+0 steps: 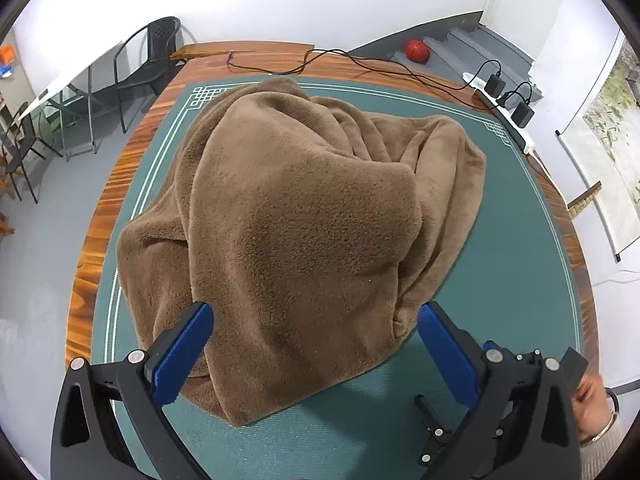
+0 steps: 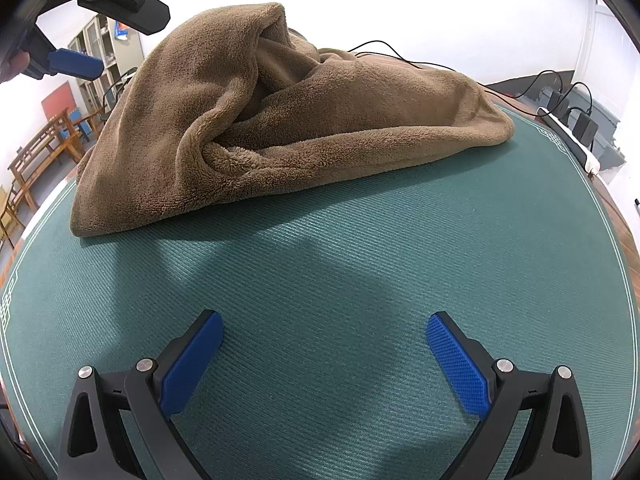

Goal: Fold clothes
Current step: 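Move both grippers open toward the crumpled brown fleece sweater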

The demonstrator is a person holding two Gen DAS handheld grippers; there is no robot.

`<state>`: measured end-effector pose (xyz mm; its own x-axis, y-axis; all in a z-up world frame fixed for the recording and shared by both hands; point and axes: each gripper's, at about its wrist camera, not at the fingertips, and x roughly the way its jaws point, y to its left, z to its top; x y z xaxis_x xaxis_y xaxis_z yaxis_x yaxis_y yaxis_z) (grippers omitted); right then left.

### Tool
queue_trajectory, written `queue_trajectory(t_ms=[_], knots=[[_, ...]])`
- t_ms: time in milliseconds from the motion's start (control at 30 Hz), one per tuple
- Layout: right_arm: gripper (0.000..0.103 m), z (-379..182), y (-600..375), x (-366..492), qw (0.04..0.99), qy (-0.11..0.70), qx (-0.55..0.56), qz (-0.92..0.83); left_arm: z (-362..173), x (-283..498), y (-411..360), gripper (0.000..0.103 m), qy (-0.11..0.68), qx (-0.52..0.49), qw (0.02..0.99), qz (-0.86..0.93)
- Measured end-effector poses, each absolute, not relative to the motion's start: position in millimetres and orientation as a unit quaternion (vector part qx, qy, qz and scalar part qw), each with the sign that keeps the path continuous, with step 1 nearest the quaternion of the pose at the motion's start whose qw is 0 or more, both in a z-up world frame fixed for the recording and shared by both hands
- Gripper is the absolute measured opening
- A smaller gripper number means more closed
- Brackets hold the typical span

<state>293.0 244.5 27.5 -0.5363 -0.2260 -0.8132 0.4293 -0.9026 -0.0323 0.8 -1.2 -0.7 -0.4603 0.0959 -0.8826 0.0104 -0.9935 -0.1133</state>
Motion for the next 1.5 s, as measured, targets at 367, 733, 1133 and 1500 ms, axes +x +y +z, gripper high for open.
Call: queue_trajectory(t_ms=[367,733,1133,1500], knots=[[0.103,28,245,293,0.188,0.114,0.443,-0.869,-14,15,-25,0.102,-0.075,-0.522,-0.007,0.85],[0.103,28,242,286,0.184,0.111,0.445,-0.869,-50,38,-90,0.102,-0.132,-0.546,-0.067,0.825],[0.103,29,241,289,0.182,0.11,0.445,-0.87,-63,44,-117,0.102,-0.153,-0.551,-0.082,0.816],[0.103,29,240,286,0.181,0.109,0.446,-0.87,-94,59,-142,0.102,-0.156,-0.558,-0.108,0.808]])
